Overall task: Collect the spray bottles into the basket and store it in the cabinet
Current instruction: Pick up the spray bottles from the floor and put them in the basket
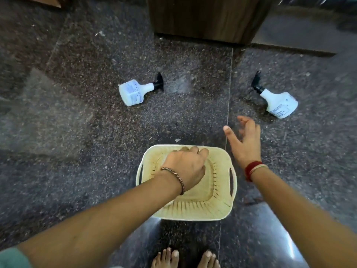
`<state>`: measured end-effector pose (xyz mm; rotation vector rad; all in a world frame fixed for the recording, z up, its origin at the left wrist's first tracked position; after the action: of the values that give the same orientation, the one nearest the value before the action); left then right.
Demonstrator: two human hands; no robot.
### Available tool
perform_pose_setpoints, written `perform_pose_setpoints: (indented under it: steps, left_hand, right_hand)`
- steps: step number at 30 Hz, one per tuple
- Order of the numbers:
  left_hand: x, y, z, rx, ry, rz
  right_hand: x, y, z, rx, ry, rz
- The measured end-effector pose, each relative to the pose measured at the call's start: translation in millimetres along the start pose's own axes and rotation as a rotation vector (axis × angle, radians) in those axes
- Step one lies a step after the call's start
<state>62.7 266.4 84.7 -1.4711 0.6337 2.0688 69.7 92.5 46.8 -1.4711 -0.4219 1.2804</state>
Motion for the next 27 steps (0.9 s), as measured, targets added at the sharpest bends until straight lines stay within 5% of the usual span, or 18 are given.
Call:
perform_pose_setpoints:
  steps: [5, 11, 19, 27]
  left_hand:
    - [5.7, 4.8, -75.7, 0.032, -0.068, 0.007]
    - [42.6, -0.6, -160.4, 0.082, -0.109, -0.084]
    - [63.2, -55.4, -241.5, 0.021, -0.158, -0.291]
    - [85.2, -95.9, -228.6, -0.065, -0.197, -0.271]
  right_hand:
    - [-51.4, 16.6, -90.7, -0.122, 0.032, 0.455]
    - [-62.5, 86.1, -182.6, -0.048, -0.152, 0.895]
    - [-67.8, 143.2, -261.1, 0.080, -0.176, 1.182]
    - [-31.7, 138.6, -255.3, 0.061, -0.190, 1.292]
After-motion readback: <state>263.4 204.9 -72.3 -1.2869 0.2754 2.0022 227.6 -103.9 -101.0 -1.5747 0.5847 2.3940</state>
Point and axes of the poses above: each hand's wrist, its own z-axis away from the middle knuckle, its own x-axis out of the palm, y = z × x, the point moved 5 cm from there along -z, towards the middle knuckle, and after that the axes turned 10 degrees about -z, right-handed, at the moved point
